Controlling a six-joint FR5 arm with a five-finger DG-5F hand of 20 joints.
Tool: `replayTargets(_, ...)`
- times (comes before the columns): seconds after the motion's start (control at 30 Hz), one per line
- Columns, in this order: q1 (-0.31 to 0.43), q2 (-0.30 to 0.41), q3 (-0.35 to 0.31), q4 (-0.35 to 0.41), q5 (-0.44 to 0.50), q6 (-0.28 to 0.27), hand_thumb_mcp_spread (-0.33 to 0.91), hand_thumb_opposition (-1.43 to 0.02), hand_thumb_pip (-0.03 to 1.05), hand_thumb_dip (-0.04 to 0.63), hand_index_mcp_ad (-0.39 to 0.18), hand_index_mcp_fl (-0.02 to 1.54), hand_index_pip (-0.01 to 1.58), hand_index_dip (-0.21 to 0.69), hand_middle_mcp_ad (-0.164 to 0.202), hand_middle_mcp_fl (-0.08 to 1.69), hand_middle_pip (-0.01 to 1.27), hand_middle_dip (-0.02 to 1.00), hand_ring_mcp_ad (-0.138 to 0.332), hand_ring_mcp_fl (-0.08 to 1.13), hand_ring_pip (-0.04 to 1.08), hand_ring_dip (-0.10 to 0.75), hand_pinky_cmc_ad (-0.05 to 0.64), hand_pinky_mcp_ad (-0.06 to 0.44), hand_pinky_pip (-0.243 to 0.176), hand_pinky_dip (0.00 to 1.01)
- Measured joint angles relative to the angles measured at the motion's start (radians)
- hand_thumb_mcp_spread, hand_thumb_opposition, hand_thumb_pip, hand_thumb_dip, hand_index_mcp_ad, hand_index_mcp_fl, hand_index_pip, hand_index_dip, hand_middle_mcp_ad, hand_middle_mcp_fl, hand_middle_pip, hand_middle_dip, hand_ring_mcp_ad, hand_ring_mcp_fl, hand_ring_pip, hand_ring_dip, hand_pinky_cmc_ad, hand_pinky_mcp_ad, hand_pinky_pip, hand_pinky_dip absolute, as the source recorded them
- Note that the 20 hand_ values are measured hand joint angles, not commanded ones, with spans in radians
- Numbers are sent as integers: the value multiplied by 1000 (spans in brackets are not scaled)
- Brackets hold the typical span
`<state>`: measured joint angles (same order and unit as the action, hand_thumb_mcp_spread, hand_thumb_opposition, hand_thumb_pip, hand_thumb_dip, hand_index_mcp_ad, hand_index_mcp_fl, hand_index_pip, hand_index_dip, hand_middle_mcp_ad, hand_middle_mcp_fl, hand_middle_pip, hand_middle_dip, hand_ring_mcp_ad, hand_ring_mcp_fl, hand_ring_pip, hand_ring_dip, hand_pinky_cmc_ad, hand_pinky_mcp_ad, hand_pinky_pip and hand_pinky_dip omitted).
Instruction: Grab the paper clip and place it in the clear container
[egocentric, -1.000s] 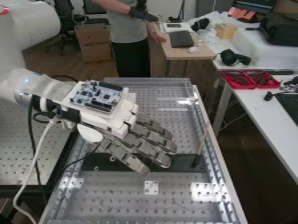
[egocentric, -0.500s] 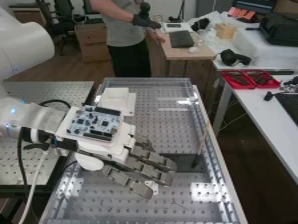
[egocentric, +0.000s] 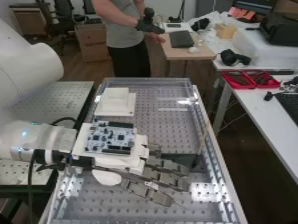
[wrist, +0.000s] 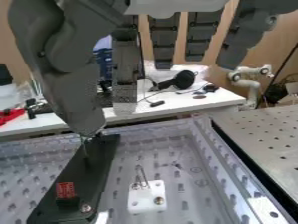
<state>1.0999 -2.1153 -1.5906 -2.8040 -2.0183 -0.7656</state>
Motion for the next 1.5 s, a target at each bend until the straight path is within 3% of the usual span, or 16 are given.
replayTargets(0.53, -16, -84, 92, -40, -67, -52, 401, -799, 679, 253, -106, 75, 1545, 126, 94, 108, 124, 188, 150, -2, 91, 103, 278, 222, -45, 253)
replayTargets(0.63, -19, -93, 99, -39, -78, -61, 401, -799, 674, 253, -106, 75, 1545, 126, 94, 108, 124, 188, 150, -2, 91, 103, 278, 223, -28, 225)
replayTargets(1.5, -21, -142, 148, -30, -110, -78, 431, -812, 653, 253, -138, 253, 1482, 86, 94, 136, 124, 188, 148, 16, 89, 103, 298, 201, -12, 188)
